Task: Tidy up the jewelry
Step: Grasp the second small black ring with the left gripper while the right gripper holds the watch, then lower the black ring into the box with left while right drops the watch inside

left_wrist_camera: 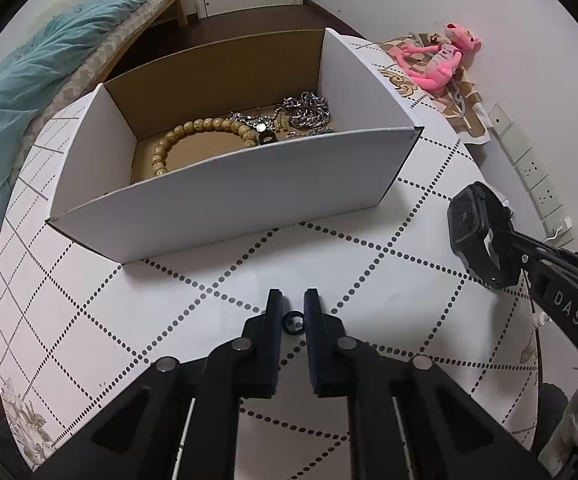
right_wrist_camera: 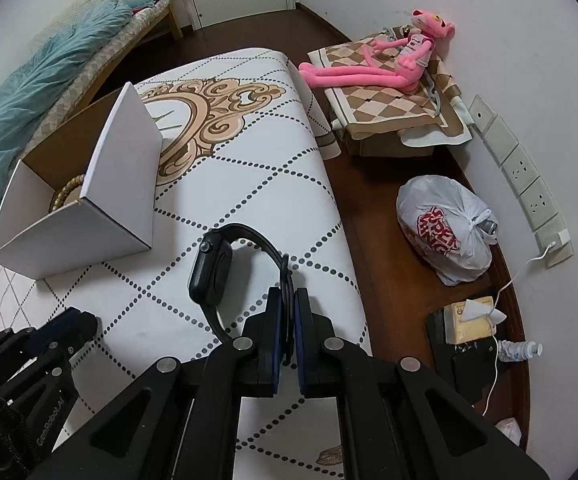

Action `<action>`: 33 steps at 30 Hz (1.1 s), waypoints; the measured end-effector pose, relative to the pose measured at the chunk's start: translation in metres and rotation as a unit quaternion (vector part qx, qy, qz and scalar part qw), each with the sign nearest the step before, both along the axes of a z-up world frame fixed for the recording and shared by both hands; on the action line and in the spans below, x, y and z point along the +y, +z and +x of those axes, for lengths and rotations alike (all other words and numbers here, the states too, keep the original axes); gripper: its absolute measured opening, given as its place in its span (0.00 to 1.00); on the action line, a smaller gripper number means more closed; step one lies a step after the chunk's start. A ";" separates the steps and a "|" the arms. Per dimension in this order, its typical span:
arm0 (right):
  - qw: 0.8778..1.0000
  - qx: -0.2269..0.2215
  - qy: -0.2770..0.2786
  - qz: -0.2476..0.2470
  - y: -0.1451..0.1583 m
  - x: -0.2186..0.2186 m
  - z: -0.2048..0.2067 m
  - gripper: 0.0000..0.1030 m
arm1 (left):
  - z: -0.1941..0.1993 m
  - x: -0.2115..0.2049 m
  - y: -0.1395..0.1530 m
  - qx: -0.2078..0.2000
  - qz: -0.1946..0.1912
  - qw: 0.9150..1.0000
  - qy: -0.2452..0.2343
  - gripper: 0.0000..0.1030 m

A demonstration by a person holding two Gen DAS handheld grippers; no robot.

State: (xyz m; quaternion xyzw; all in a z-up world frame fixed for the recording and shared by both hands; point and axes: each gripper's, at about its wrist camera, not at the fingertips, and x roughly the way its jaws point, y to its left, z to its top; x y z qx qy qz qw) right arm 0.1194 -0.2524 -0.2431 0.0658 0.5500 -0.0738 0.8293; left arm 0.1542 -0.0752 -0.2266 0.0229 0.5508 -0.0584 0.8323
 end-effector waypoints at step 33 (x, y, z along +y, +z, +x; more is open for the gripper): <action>0.991 -0.049 0.101 0.073 0.090 0.082 0.064 0.06 | 0.062 0.090 0.123 -0.079 -0.062 0.994 0.030 0.08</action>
